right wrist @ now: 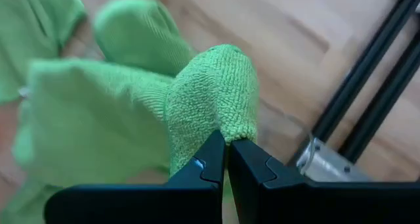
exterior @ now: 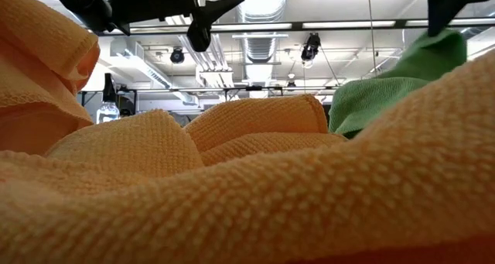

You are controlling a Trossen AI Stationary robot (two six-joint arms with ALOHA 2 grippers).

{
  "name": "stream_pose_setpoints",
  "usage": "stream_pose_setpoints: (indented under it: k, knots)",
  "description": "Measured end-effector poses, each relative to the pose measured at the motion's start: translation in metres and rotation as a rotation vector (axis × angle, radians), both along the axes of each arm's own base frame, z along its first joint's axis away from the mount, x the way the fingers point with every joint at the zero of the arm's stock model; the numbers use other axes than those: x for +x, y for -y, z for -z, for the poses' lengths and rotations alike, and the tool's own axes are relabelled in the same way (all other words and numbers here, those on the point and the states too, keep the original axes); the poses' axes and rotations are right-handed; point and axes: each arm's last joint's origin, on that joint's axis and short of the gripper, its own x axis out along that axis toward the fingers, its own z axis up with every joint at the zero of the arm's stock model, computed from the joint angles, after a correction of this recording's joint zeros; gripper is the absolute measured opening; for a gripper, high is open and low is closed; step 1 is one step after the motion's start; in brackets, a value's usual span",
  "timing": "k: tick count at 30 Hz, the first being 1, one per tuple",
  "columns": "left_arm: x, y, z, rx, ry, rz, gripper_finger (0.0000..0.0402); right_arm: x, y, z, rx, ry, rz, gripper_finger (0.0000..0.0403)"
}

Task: Sort microfiber towel by color & place in baskets
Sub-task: Put the bottom right green towel into the right transparent bin

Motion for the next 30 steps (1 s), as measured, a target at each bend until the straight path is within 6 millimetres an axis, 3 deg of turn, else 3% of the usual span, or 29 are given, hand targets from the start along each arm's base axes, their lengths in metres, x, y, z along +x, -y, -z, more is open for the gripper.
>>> stream_pose_setpoints:
  k: [19, 30]
  knots:
    - [0.0, 0.0, 0.0, 0.001, -0.002, 0.006, 0.0174, 0.003, -0.008, 0.064, 0.188, -0.332, 0.036, 0.0009]
    - [0.0, 0.0, 0.0, 0.001, -0.002, 0.008, 0.0174, 0.0, -0.01, 0.075, 0.254, -0.376, 0.04, 0.0009]
